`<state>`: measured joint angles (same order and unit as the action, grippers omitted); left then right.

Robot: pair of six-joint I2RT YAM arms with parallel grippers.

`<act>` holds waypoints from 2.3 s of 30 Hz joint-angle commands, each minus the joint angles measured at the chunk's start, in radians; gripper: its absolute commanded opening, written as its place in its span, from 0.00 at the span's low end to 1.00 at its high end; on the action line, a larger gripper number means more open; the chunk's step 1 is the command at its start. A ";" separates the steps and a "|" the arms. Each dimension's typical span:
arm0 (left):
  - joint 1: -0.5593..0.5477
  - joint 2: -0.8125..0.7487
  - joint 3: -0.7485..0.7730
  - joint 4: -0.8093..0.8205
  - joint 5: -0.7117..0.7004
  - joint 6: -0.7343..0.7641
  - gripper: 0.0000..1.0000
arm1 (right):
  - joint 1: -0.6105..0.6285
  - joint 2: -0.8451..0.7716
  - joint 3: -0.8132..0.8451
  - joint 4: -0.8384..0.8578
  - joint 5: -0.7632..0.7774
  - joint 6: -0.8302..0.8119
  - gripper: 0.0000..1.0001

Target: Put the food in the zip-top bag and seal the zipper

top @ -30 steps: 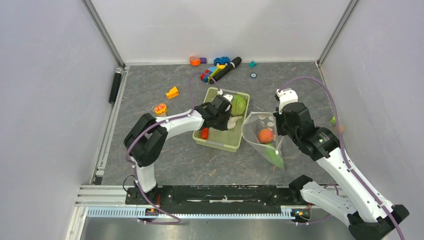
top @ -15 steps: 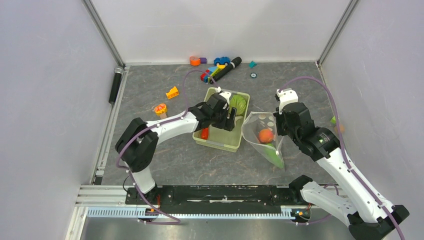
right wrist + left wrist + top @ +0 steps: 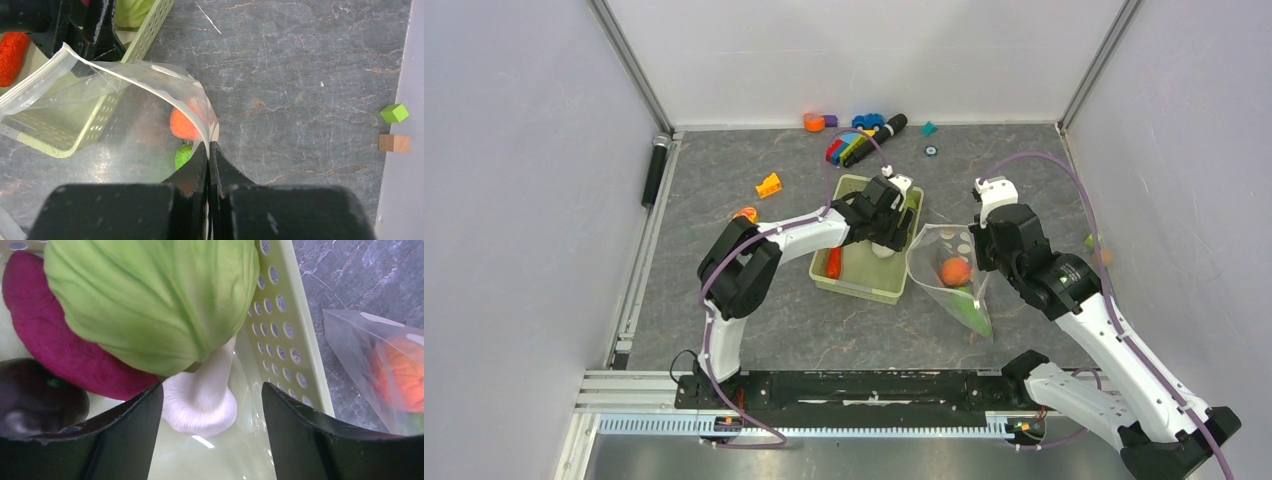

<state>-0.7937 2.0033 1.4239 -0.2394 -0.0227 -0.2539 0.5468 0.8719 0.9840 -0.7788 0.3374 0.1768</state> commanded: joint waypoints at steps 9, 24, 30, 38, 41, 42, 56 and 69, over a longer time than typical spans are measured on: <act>-0.006 0.093 0.072 -0.068 0.018 0.017 0.52 | -0.004 0.002 0.002 0.023 0.009 -0.013 0.05; -0.006 -0.148 -0.088 -0.015 0.010 -0.055 0.02 | -0.004 -0.014 -0.004 0.023 0.014 -0.012 0.05; -0.006 -0.334 -0.187 0.026 -0.028 -0.090 0.02 | -0.003 -0.016 -0.005 0.023 0.010 -0.013 0.05; -0.011 -0.538 -0.263 0.108 0.214 -0.071 0.03 | -0.005 -0.022 -0.007 0.025 0.007 -0.012 0.05; -0.025 -0.599 -0.317 0.220 0.327 -0.065 0.03 | -0.004 -0.023 -0.007 0.024 0.004 -0.013 0.06; -0.031 -0.619 -0.338 0.271 0.351 -0.065 0.02 | -0.005 -0.022 -0.006 0.024 -0.004 -0.015 0.06; -0.149 -0.647 -0.324 0.393 0.639 0.145 0.10 | -0.003 -0.024 -0.011 0.041 -0.099 -0.032 0.08; -0.156 -0.407 -0.129 0.295 0.614 0.191 0.21 | -0.003 -0.045 -0.016 0.049 -0.127 -0.044 0.09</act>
<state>-0.9504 1.5623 1.2366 0.0925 0.5858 -0.1051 0.5468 0.8494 0.9714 -0.7631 0.2237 0.1516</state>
